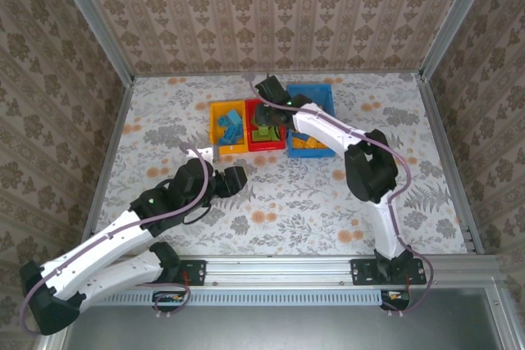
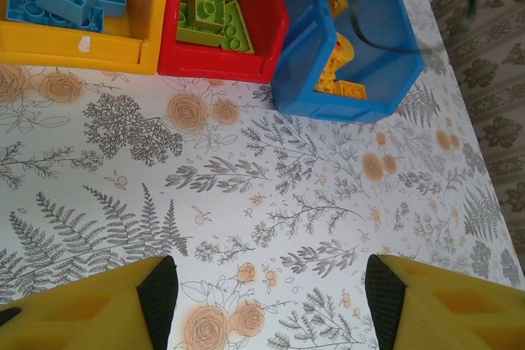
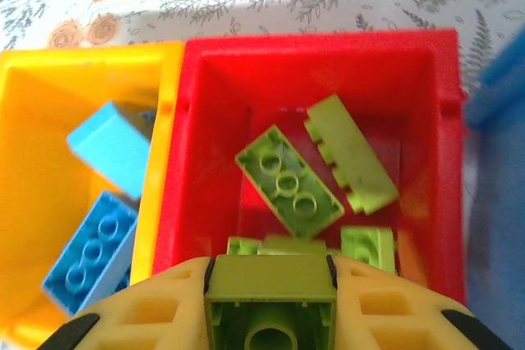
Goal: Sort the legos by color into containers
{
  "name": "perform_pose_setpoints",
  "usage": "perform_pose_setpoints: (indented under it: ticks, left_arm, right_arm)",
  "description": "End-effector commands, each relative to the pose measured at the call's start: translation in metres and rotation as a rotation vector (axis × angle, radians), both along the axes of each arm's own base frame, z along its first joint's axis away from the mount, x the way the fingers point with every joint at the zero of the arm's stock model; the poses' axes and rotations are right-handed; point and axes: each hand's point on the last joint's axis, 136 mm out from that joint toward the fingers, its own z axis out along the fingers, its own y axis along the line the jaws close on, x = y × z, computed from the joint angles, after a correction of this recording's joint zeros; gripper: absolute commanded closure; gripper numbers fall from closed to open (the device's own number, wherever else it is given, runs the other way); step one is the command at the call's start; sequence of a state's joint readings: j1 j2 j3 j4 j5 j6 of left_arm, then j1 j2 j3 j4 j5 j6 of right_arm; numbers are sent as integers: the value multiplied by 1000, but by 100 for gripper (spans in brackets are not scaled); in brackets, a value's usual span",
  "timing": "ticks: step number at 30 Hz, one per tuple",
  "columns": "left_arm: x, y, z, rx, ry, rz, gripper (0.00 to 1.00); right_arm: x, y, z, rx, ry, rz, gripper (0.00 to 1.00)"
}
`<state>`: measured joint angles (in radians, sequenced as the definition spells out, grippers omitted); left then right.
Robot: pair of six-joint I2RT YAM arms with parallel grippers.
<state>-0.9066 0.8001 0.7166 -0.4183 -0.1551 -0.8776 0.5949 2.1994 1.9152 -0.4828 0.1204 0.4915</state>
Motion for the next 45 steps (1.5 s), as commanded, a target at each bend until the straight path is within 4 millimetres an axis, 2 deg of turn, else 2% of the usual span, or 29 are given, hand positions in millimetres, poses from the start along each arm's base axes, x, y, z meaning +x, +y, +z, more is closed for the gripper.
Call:
perform_pose_setpoints:
  ticks: [1, 4, 7, 9, 12, 15, 16, 17, 19, 22, 25, 26, 27, 28, 29, 30, 32, 34, 38, 40, 42, 44, 45]
  left_arm:
    - [9, 0, 19, -8, -56, 12, 35]
    - [9, 0, 17, 0, -48, 11, 35]
    - [10, 0, 17, 4, -47, 14, 35]
    - [11, 0, 16, 12, -45, 16, 34]
    - [13, 1, 13, 32, -36, 22, 33]
    - [17, 10, 6, 58, 13, 45, 27]
    - [20, 17, 4, 65, 34, 71, 20]
    - [22, 25, 2, 71, 47, 93, 1]
    - [26, 45, 2, 72, 59, 145, 0]
    - [32, 74, 10, 116, -6, 196, 0]
    - [34, 126, 6, 309, -30, 362, 0]
    - [34, 153, 4, 406, -34, 475, 0]
    - [33, 180, 3, 509, -50, 592, 0]
    - [32, 197, 3, 584, -71, 659, 0]
    - [37, 204, 1, 690, -131, 637, 0]
    - [47, 202, 0, 775, -211, 572, 0]
    - [59, 197, -10, 864, -335, 490, 0]
    - [67, 204, -19, 850, -388, 505, 0]
    - [89, 229, -45, 715, -366, 586, 0]
    - [103, 236, -58, 697, -351, 594, 0]
    - [123, 233, -68, 720, -371, 551, 0]
    - [141, 228, -80, 751, -368, 493, 0]
    - [149, 227, -85, 759, -376, 485, 0]
  right_arm:
    - [13, 7, -9, -15, 38, 48, 66]
    - [18, 10, -15, -26, 66, 54, 54]
    - [18, 11, -1, -17, 39, 63, 43]
    - [16, 10, 15, -12, 13, 73, 40]
    - [6, 10, 51, 2, -48, 94, 36]
    - [-10, 1, 87, 10, -110, 99, 32]
    - [-17, -6, 100, 20, -137, 91, 29]
    - [-25, -13, 116, 38, -179, 85, 3]
    - [-46, -32, 134, 59, -262, 75, 0]
    - [-87, -76, 146, 51, -408, 24, 0]
    - [-127, -153, 140, -56, -528, -192, 0]
    - [-141, -182, 125, -128, -546, -273, 0]
    - [-152, -208, 125, -186, -584, -339, 0]
    - [-162, -230, 113, -239, -589, -377, 0]
    - [-172, -251, 105, -290, -602, -406, 0]
    - [-182, -272, 92, -342, -595, -441, 0]
    - [-197, -300, 72, -420, -573, -477, 0]
    - [-199, -311, 51, -456, -539, -459, 0]
    - [-177, -311, 10, -438, -495, -397, 0]
    - [-162, -310, -6, -412, -475, -382, 0]
    - [-143, -300, -9, -384, -479, -330, 0]
    - [-128, -290, -3, -344, -555, -302, 0]
    - [-121, -292, 0, -361, -577, -312, 0]
